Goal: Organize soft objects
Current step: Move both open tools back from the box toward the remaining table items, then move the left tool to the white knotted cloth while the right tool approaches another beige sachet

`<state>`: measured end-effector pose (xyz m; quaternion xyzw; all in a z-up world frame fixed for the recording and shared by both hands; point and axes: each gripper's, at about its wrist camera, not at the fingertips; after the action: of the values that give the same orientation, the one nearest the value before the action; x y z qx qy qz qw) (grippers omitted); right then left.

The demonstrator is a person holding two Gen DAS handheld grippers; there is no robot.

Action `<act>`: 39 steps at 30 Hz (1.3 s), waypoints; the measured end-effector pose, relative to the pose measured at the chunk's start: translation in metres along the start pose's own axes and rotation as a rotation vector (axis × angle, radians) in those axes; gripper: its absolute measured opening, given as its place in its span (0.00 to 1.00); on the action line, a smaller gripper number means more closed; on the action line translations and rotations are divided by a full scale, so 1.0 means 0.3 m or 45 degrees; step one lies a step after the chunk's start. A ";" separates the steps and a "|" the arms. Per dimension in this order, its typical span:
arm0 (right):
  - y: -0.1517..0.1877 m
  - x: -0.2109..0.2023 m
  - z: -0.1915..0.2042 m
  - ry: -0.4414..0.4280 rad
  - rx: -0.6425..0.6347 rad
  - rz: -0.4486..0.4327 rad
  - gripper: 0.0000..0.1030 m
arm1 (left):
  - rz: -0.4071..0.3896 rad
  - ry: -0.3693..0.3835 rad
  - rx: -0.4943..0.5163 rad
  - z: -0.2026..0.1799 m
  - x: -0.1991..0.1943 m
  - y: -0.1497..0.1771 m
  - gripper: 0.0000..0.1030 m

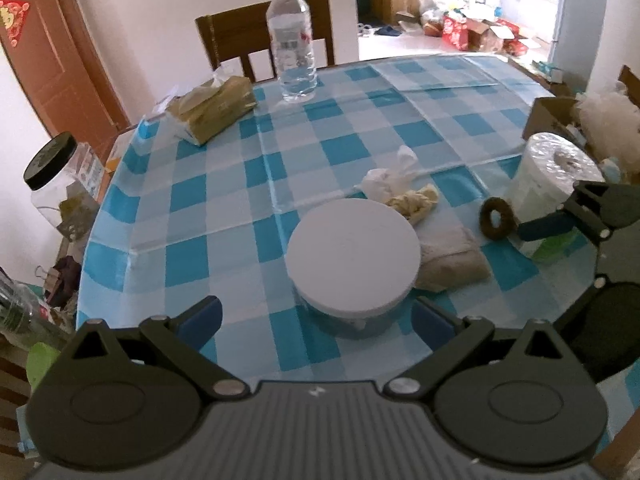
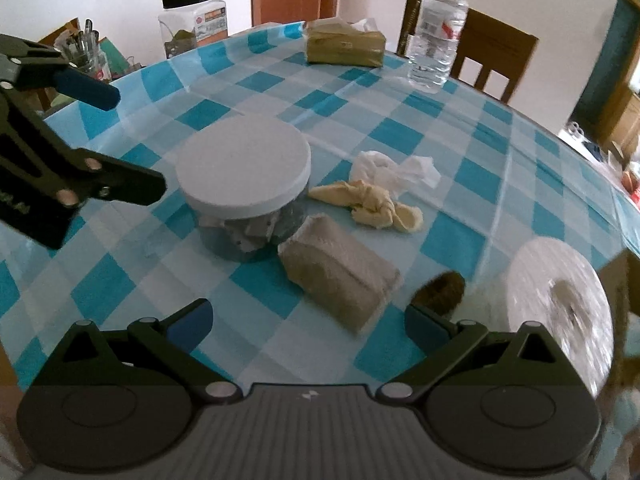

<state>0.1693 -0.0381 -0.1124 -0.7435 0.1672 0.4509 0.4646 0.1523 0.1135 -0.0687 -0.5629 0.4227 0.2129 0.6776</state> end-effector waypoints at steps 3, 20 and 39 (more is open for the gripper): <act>-0.014 0.031 0.010 0.001 -0.060 -0.047 1.00 | 0.014 -0.024 -0.012 0.005 0.012 -0.016 0.97; -0.103 0.180 0.029 -0.049 -0.295 -0.013 0.85 | 0.043 -0.003 0.000 -0.007 0.085 -0.121 0.97; -0.093 0.192 0.018 -0.216 -0.307 0.147 0.71 | 0.055 0.037 0.000 0.034 0.112 -0.139 0.97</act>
<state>0.2161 -0.0095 -0.1457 -0.7422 0.1147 0.5550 0.3579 0.2061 0.1055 -0.0717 -0.5567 0.4445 0.2193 0.6666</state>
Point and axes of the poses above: each gripper's, at about its wrist camera, not at the fingertips, and x roughly the way its jaws point, z to its left, y to its underside, and after that the axes turned 9 degrees about y, right-handed
